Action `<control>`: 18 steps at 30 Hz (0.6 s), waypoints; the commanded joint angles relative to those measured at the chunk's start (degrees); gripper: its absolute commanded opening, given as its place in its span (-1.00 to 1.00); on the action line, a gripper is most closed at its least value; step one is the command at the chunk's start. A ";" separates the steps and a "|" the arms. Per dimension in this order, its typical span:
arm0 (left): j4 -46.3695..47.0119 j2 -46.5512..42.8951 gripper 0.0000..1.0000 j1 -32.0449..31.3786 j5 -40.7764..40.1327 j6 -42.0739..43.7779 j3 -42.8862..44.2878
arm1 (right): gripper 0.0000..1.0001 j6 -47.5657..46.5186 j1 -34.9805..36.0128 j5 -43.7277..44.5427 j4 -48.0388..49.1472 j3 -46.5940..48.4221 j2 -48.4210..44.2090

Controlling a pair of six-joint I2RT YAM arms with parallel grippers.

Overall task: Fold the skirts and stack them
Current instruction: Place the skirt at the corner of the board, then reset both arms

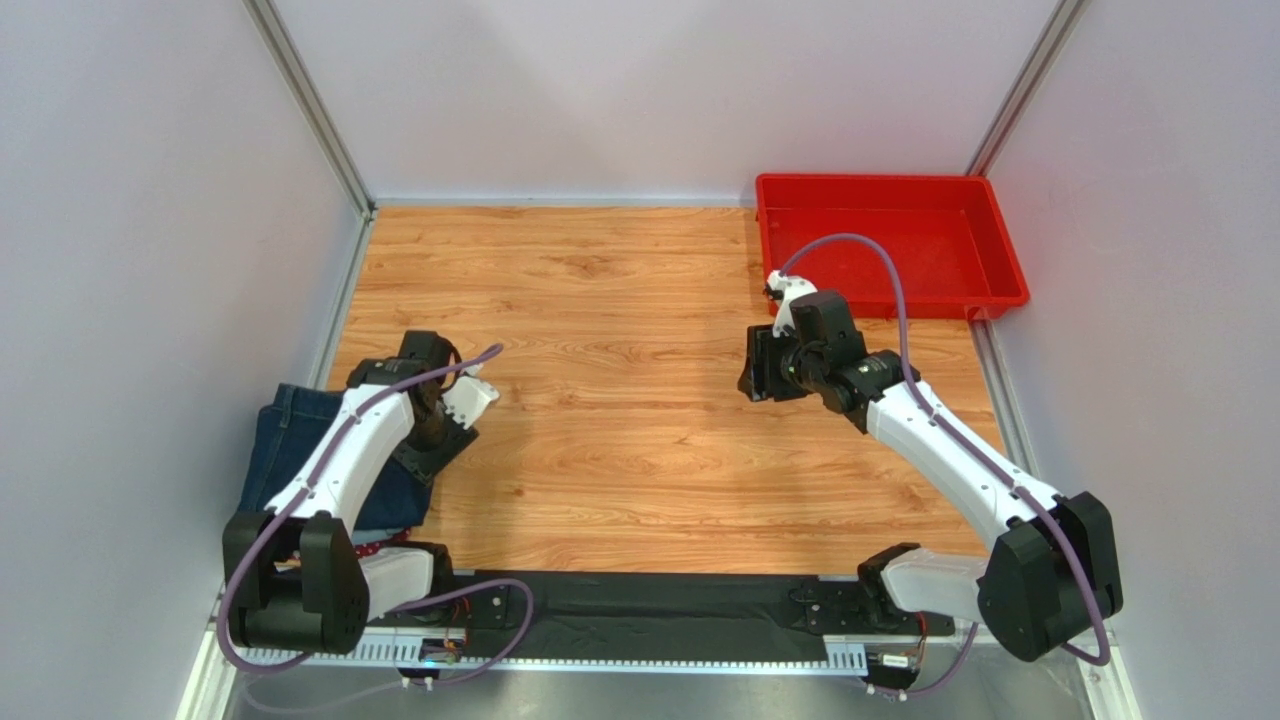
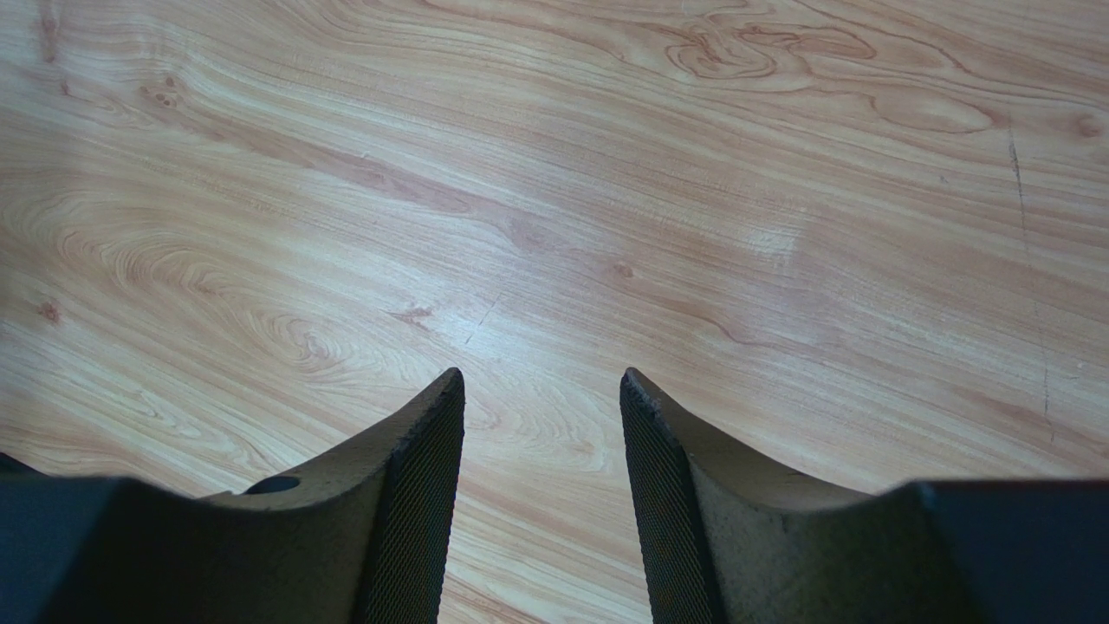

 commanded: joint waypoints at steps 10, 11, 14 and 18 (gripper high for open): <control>-8.21 -9.84 0.25 -0.38 32.13 2.51 15.10 | -0.01 -1.10 -0.34 0.99 0.30 2.88 -0.36; -5.33 -10.37 0.25 -0.38 29.34 0.42 14.58 | -0.01 -0.93 -0.51 1.77 0.30 2.53 -1.15; 0.04 -13.96 0.25 -0.38 17.08 -4.59 11.69 | -0.01 -0.49 -0.87 4.06 0.47 1.48 -2.90; 7.77 -20.73 0.25 -0.30 2.27 -6.37 6.41 | 0.02 0.92 -2.18 9.51 0.39 -0.63 -6.51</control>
